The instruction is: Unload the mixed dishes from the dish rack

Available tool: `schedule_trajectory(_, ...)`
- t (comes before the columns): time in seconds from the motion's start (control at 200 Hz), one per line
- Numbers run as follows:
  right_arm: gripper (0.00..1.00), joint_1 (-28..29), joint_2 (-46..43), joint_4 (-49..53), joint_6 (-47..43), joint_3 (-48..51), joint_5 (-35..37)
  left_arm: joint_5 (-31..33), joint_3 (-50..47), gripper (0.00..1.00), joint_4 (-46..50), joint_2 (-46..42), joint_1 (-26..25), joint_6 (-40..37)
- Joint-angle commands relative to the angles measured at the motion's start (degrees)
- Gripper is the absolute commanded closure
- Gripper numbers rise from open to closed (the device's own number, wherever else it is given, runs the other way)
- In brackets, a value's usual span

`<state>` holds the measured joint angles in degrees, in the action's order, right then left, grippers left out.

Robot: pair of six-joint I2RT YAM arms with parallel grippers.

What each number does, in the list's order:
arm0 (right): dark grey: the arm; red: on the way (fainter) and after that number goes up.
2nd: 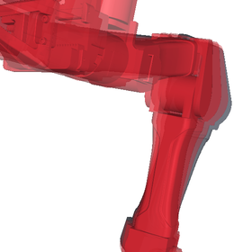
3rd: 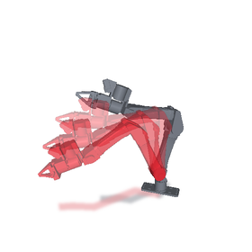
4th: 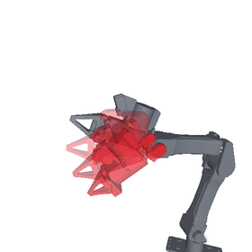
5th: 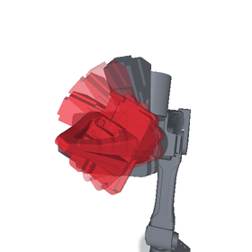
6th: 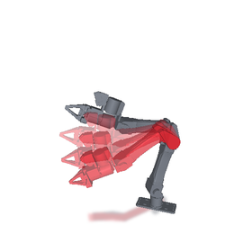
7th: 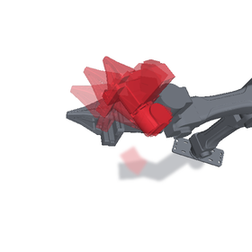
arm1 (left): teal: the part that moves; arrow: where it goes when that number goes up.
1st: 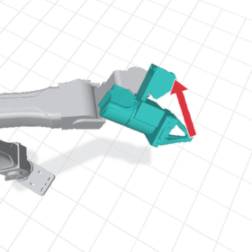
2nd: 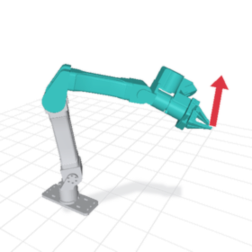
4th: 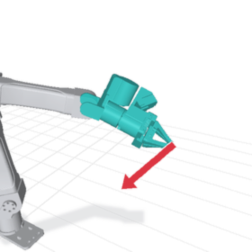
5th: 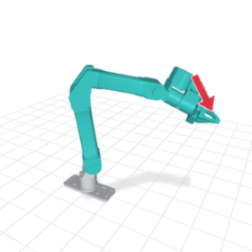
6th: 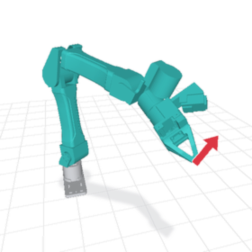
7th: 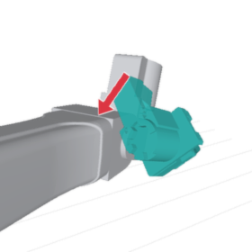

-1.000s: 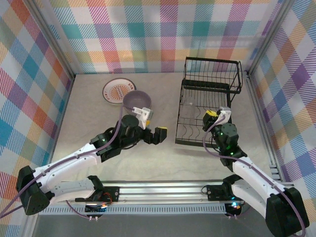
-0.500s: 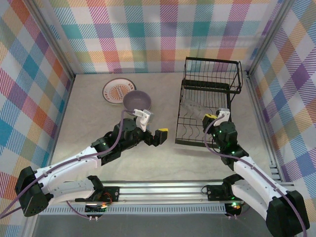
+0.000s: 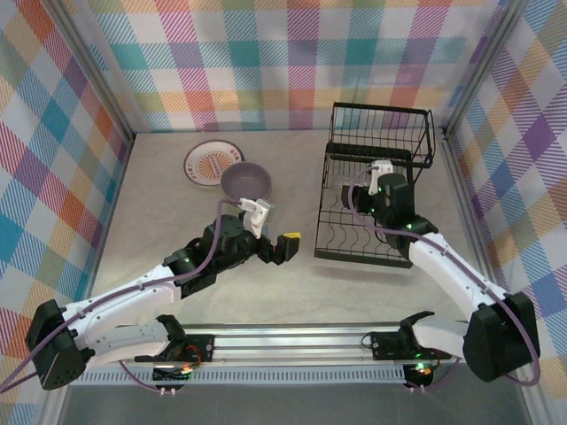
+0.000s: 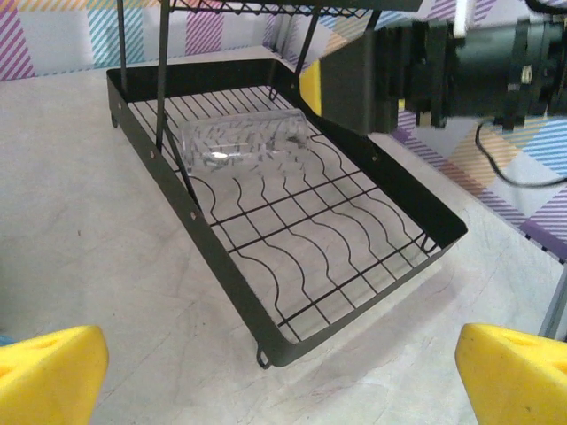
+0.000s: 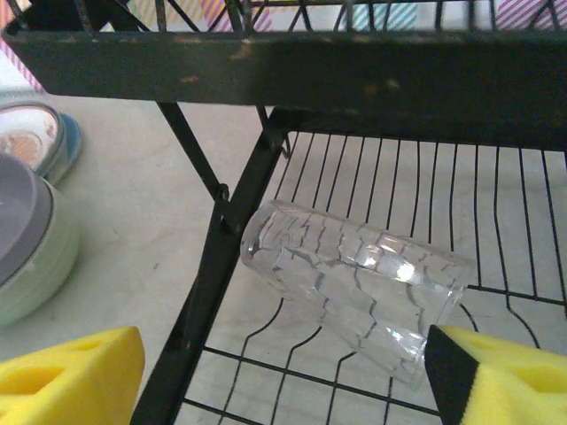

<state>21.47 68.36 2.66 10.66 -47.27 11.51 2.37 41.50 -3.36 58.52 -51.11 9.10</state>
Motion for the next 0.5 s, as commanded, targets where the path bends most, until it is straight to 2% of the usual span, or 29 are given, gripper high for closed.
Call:
schedule_trajectory(0.0, 0.14, 0.32, 2.72, 7.23, -2.49, -4.00, 1.15, -0.69, -0.47, 0.00, -1.67, -2.32, 0.57, -1.84)
schedule_trajectory(0.22, 0.12, -2.92, 7.59, 9.08, 1.66, -5.79, -2.04, 0.19, -0.35, 0.00, 0.75, -5.27, 0.59, -3.04)
schedule_trajectory(0.495, 0.09, -7.70, 11.20, 4.97, 5.31, -4.01, -9.26, 0.44, -0.81, 0.00, 0.86, -6.04, 0.57, -2.80)
